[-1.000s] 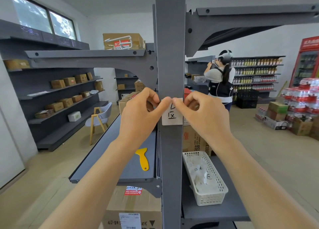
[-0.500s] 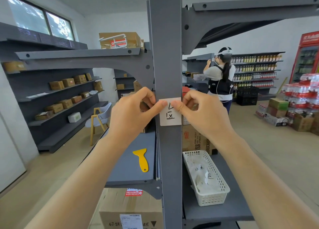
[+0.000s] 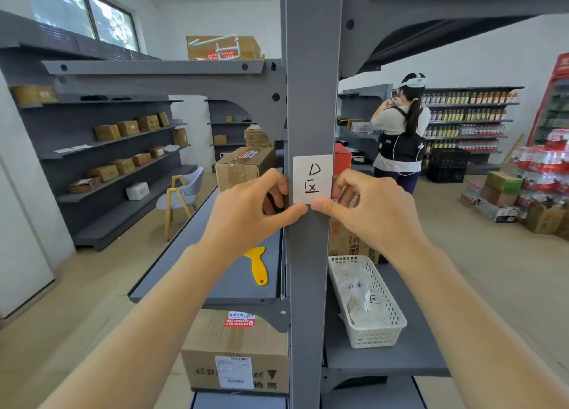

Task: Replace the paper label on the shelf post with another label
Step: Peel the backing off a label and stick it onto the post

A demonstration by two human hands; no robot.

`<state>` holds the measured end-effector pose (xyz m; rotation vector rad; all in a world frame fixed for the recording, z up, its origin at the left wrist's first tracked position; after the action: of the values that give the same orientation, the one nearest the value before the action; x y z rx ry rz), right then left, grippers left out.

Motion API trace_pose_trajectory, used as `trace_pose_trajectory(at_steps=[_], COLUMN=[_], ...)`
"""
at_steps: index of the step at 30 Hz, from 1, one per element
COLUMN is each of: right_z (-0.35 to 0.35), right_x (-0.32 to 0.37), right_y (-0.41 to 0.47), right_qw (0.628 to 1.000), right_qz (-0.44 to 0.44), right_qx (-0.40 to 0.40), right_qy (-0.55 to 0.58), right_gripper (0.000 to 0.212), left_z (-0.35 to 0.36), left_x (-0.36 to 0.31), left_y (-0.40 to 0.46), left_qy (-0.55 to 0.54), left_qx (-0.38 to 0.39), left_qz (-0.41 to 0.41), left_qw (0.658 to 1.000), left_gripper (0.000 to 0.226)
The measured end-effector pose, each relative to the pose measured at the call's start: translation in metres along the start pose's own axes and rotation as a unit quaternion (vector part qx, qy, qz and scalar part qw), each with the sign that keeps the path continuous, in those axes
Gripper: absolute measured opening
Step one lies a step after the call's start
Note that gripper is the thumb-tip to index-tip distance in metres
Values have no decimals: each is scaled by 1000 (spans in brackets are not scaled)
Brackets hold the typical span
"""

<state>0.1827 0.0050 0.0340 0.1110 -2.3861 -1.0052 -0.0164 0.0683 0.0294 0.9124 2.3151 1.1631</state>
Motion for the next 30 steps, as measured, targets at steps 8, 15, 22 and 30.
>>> trace_pose_trajectory(at_steps=[8,15,22,30], right_z=[-16,-16,-1,-9], right_x=[24,12,-1,8], right_y=[21,27,5,10], right_qw=[996,997,1000,1000], right_qz=[-9,13,12,-8], right_qx=[-67,-39,-9,-9], right_qy=[53,64,15,24], right_gripper=[47,44,49,51], left_z=[-18,-10,12,-6], left_x=[-3,6,8,3], left_y=[32,32,10,21], left_qy=[71,75,58,91], left_qx=[-8,17,26,1], left_qz=[-24,-35,26,39], left_qw=[997,996,998,995], left_gripper=[70,70,66,68])
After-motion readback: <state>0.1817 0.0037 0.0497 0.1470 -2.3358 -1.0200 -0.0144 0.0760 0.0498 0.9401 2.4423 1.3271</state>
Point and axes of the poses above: each hand's wrist, its own y-axis towards the middle knuckle, its own z-axis out of the palm, x = y × z, the point moved 3 cm from there along y, towards the middle knuckle, and after that the axes turned 9 degrees about y, right-handed, at the moved point
